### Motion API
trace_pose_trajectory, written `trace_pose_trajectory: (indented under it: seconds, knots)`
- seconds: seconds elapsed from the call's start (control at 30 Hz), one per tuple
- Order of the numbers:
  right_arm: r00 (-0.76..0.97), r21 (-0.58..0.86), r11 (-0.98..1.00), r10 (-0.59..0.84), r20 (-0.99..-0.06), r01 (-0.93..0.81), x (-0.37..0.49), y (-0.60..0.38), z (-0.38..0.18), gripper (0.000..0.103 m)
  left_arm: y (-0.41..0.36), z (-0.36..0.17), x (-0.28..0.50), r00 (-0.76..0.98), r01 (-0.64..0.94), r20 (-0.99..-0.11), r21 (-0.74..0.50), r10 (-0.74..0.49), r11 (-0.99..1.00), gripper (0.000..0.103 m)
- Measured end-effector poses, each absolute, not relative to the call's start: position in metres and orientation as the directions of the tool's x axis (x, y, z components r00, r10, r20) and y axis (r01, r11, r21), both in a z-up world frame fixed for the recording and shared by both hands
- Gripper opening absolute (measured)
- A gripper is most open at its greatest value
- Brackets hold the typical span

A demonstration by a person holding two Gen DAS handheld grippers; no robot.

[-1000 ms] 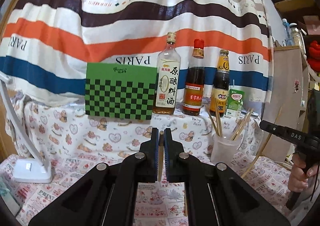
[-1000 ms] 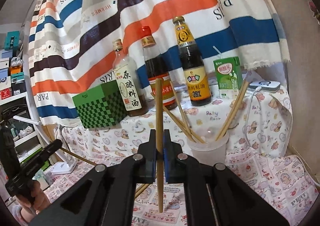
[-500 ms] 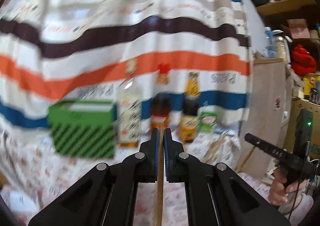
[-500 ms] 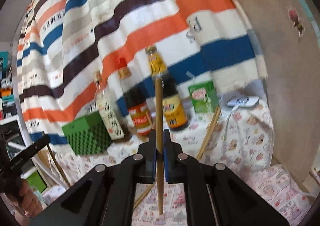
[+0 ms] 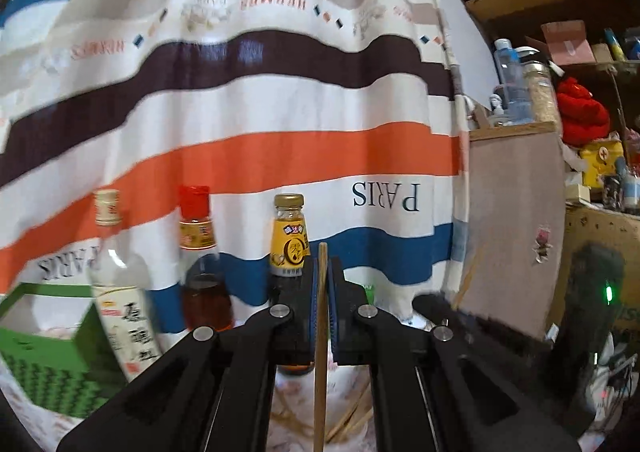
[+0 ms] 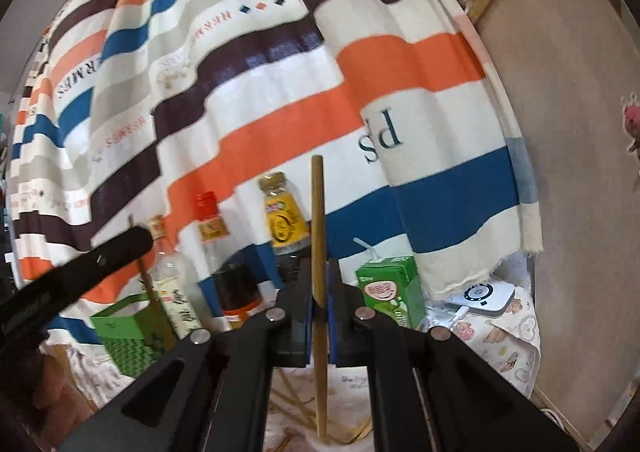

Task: Organize utensils
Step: 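Lift both held chopsticks upright and carry them toward the clear cup, then insert both chopsticks into the cup and open both grippers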

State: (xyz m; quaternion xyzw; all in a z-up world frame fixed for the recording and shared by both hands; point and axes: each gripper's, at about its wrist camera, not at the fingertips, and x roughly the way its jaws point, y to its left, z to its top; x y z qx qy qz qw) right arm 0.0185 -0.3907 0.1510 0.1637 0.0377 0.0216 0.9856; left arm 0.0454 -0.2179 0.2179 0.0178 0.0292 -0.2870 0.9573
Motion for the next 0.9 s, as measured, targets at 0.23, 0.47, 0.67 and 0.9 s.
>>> trace_pose_trajectory:
  seconds: [0.23, 0.47, 0.67, 0.9]
  knots:
    - [0.988, 0.36, 0.933, 0.044, -0.149, 0.013, 0.048, -0.405, 0.126, 0.005, -0.241, 0.198, 0.09, 0.848, 0.526, -0.05, -0.044, -0.527, 0.85, 0.004]
    - [0.946, 0.375, 0.927, 0.098, -0.309, 0.026, 0.077, -0.409, 0.109, 0.005, -0.25, 0.153, 0.112, 0.86, 0.49, -0.142, -0.043, -0.491, 0.871, 0.004]
    - [0.89, 0.371, 0.928, 0.146, -0.432, 0.028, 0.095, -0.41, 0.1, 0.006, -0.249, 0.128, 0.118, 0.843, 0.493, -0.239, -0.01, -0.481, 0.87, 0.004]
    - [0.824, 0.446, 0.894, 0.226, -0.519, 0.036, 0.112, -0.421, 0.084, 0.008, -0.252, 0.12, 0.13, 0.822, 0.484, -0.333, -0.017, -0.462, 0.875, 0.004]
